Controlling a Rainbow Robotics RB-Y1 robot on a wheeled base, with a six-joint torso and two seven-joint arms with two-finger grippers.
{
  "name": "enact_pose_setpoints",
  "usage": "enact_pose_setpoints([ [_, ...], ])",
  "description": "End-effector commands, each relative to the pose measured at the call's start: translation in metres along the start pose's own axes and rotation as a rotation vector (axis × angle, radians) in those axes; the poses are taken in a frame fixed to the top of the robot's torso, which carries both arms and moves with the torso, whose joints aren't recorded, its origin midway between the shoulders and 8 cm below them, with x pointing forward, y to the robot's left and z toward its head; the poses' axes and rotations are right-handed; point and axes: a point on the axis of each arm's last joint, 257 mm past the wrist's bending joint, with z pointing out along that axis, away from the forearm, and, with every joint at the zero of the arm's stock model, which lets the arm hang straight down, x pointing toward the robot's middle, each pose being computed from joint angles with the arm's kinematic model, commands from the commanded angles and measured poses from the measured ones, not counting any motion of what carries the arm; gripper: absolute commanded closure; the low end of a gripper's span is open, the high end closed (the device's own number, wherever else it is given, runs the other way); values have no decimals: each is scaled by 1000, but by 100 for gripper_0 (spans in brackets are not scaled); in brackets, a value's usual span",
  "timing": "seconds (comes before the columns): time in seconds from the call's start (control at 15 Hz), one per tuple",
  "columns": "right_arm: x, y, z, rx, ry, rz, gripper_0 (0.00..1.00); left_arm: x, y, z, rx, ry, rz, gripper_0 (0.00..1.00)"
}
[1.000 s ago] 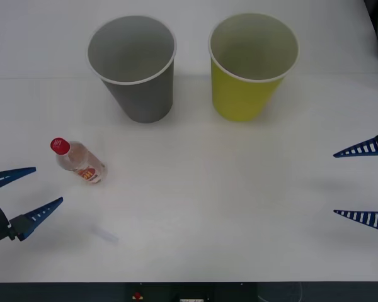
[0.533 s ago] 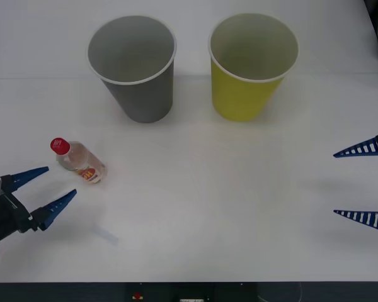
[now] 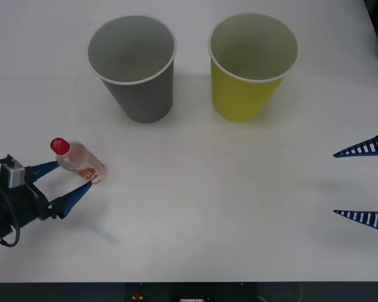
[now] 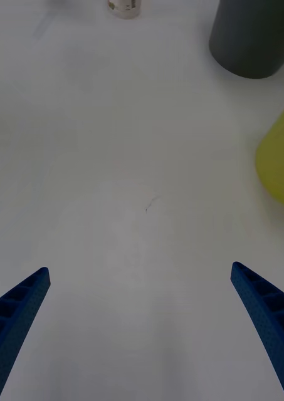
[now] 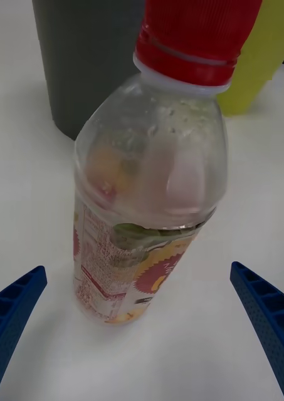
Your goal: Put the can into the green bin and the plastic bottle into the gray bin
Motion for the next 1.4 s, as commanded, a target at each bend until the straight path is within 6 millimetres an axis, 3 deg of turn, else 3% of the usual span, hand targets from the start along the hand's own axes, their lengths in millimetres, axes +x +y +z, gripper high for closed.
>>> enact_pose_setpoints([
  [0.07, 0, 0, 0, 0, 0, 0, 0, 1, 7, 16, -2, -9, -2, 0],
  [0.47, 0, 0, 0, 0, 0, 0, 0, -13, 4, 42, 1, -50, 21, 0],
  [0.87, 0, 0, 0, 0, 0, 0, 0, -16, 3, 47, -3, -60, 32, 0],
  [0.93, 0, 0, 0, 0, 0, 0, 0, -17, 3, 47, -3, -60, 37, 11],
  [1.0, 0, 0, 0, 0, 0, 0, 0, -17, 3, 47, -4, -61, 38, 73],
  [1.07, 0, 0, 0, 0, 0, 0, 0, -17, 3, 47, -4, -61, 43, 100],
  [1.4, 0, 0, 0, 0, 0, 0, 0, -16, -1, 48, 8, -64, 56, 100],
])
